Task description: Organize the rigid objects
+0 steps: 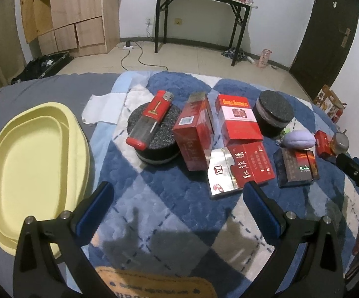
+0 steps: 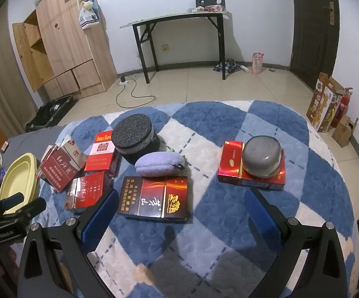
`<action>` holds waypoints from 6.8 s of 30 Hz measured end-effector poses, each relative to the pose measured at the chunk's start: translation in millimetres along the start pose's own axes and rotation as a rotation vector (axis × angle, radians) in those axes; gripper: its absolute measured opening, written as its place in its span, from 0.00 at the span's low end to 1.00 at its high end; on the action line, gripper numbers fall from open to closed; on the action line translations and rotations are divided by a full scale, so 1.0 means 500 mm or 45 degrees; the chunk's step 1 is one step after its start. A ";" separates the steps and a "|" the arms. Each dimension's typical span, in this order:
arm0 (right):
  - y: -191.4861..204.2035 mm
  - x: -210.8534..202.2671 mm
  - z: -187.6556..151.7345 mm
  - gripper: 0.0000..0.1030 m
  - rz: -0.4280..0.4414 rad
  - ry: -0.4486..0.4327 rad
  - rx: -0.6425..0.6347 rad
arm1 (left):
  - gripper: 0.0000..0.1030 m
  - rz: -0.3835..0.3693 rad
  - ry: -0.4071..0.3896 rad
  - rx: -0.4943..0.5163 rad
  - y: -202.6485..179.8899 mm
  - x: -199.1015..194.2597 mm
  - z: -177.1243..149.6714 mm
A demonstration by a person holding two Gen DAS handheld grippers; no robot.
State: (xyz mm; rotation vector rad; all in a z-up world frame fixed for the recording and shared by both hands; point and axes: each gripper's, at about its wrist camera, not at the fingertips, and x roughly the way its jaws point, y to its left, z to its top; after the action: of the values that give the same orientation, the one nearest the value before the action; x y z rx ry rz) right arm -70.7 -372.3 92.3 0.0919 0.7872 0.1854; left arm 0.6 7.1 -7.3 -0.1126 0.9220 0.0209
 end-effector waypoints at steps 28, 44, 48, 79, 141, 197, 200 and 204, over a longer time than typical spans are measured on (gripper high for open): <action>0.002 0.010 -0.004 1.00 0.006 0.013 -0.017 | 1.00 0.022 -0.012 0.063 -0.024 0.003 -0.011; 0.009 0.025 -0.008 1.00 -0.002 0.048 -0.041 | 1.00 0.017 -0.006 0.079 -0.030 0.008 -0.018; 0.010 0.028 -0.009 1.00 -0.003 0.063 -0.047 | 1.00 0.012 -0.001 0.066 -0.027 0.009 -0.019; -0.088 -0.001 0.007 1.00 -0.120 0.037 0.119 | 1.00 0.014 0.009 0.031 0.019 -0.018 0.016; -0.148 0.038 0.038 0.51 -0.016 -0.200 -0.014 | 0.23 -0.252 -0.109 0.001 0.015 -0.082 0.134; -0.161 -0.041 0.045 1.00 -0.015 -0.107 -0.020 | 1.00 -0.127 0.198 0.001 0.079 0.006 0.104; -0.258 -0.009 0.038 1.00 -0.039 -0.067 0.215 | 1.00 -0.062 0.201 -0.017 0.045 0.047 0.108; -0.279 0.046 0.053 1.00 -0.036 -0.019 0.310 | 1.00 -0.094 0.181 -0.056 0.035 0.069 0.126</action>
State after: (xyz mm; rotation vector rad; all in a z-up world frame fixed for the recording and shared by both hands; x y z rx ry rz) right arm -17.5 -504.9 73.9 0.3116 0.7931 0.0617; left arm 70.5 30.1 1.4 -0.1908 1.0591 -0.0360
